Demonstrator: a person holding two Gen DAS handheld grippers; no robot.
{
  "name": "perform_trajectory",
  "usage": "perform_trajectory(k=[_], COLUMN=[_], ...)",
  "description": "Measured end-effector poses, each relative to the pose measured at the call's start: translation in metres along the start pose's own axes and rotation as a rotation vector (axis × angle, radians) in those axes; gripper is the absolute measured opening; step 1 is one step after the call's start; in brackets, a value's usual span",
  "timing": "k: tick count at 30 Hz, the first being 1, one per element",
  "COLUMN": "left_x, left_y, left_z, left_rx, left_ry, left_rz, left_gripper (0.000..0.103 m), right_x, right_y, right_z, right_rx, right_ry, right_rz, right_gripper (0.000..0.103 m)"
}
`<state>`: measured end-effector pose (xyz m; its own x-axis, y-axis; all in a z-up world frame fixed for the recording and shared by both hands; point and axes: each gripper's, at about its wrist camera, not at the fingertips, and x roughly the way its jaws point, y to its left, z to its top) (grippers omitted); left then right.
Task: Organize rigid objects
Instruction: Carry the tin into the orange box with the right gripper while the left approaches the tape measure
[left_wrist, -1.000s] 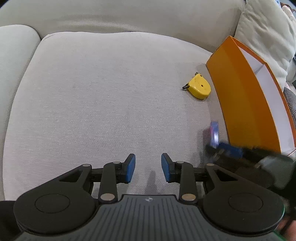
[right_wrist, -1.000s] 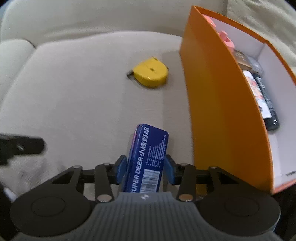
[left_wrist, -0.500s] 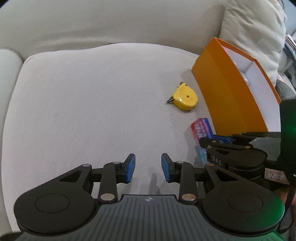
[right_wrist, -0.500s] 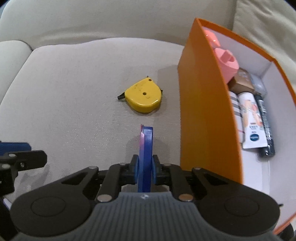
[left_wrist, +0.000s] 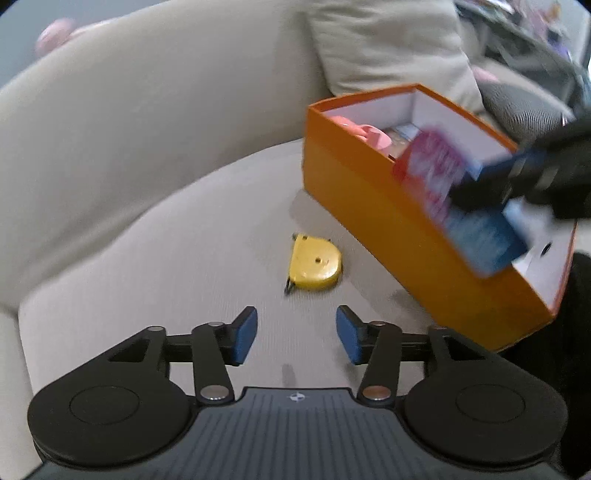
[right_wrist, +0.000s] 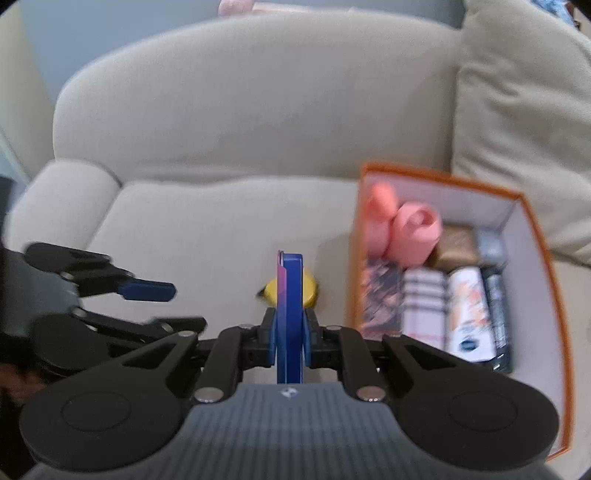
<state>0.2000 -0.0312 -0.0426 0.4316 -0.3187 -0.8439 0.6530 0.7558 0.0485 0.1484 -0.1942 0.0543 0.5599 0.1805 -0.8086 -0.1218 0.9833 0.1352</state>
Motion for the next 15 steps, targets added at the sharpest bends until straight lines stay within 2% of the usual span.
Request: perform_trajectory(k=[5,10,15], left_x=[0.034,0.072,0.092], left_y=[-0.010,-0.012,-0.013], left_z=[0.018,0.024,0.032], left_rx=[0.057,0.063,0.063], left_ry=[0.026,0.029,0.059], left_rz=[-0.022,-0.023,-0.056], left_gripper=[0.071,0.071,0.071], right_x=[-0.006,0.020,0.058], right_y=[-0.045,-0.086,-0.114], right_z=[0.014,0.006,-0.018], right_rx=[0.021,0.039,0.180], right_ry=[0.028,0.153,0.283], right_rz=[-0.017,-0.014,0.073], right_gripper=[0.014,0.014,0.014])
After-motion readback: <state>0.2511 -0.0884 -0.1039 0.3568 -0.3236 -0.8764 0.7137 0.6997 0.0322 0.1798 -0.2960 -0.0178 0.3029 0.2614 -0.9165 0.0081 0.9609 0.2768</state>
